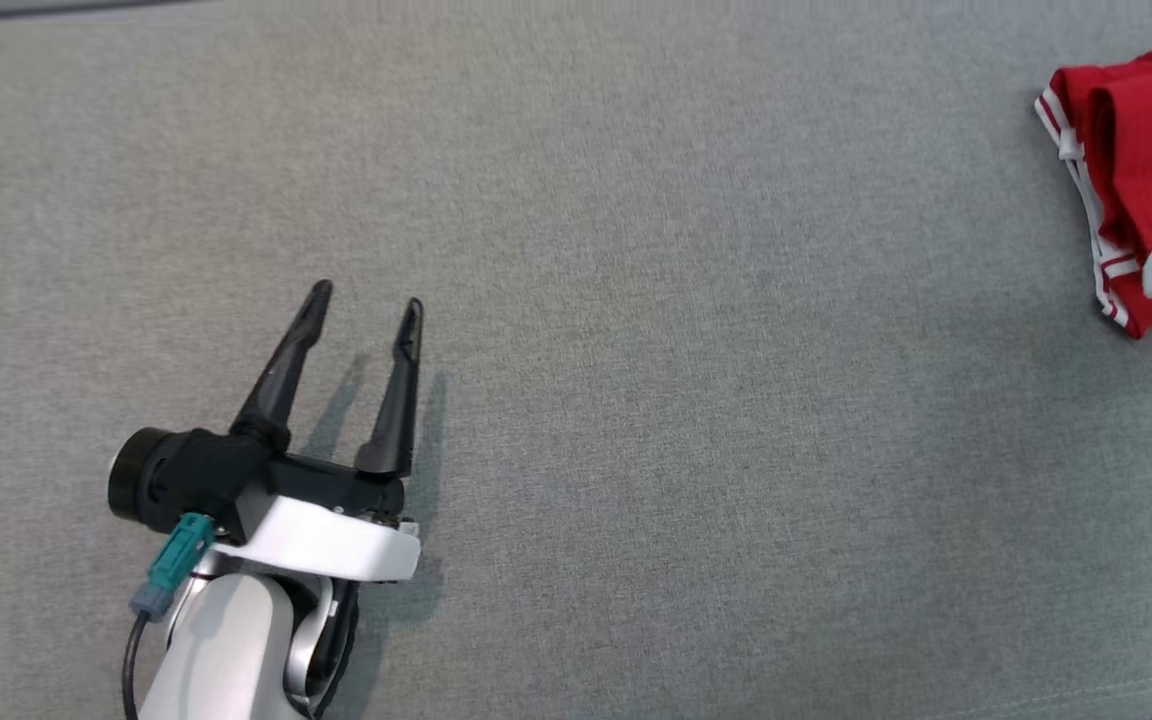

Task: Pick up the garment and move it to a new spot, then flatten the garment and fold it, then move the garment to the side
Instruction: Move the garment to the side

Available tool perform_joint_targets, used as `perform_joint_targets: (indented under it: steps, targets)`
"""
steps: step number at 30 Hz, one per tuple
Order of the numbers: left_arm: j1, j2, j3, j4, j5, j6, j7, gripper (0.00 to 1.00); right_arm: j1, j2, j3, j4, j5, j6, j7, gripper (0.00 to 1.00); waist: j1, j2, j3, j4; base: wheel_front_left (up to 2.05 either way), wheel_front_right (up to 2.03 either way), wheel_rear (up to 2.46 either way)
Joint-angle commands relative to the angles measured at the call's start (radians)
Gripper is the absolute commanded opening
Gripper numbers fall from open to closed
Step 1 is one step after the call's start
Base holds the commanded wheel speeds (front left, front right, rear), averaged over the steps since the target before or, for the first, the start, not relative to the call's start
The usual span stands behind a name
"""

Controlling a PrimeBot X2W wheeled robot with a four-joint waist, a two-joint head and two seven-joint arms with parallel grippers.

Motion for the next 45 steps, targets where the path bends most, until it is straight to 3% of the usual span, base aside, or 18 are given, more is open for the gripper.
perform_joint_targets:
  steps: [1,12,26,36,45]
  targets:
    - [-0.009,0.008,0.046,-0.016,-0.017,0.017,-0.008,1.00,0.037,-0.001,0.058,-0.061,0.033,0.001,-0.012,1.00,0.0000,0.0000,-0.054,0.023,0.00,0.00,0.00]
    - [0.046,0.007,0.126,-0.013,-0.049,0.047,-0.014,1.00,0.210,0.040,0.250,-0.242,0.163,0.001,-0.012,1.00,0.0000,0.0000,-0.198,0.058,0.00,0.00,0.00]
    - [0.194,-0.006,0.165,-0.015,-0.052,0.031,-0.014,1.00,0.539,0.023,0.410,-0.481,0.246,0.001,-0.012,1.00,0.0000,0.0000,-0.399,0.111,0.00,0.00,0.00]
    - [0.293,-0.019,0.144,-0.035,0.002,0.026,-0.014,1.00,0.767,0.017,0.418,-0.663,0.265,0.001,-0.012,1.00,0.0000,0.0000,-0.462,0.145,0.00,0.00,0.00]
    - [0.349,-0.026,0.159,-0.031,-0.003,0.016,-0.014,1.00,0.876,0.030,0.421,-0.734,0.263,0.001,-0.012,1.00,0.0000,0.0000,-0.495,0.145,0.00,0.00,0.00]
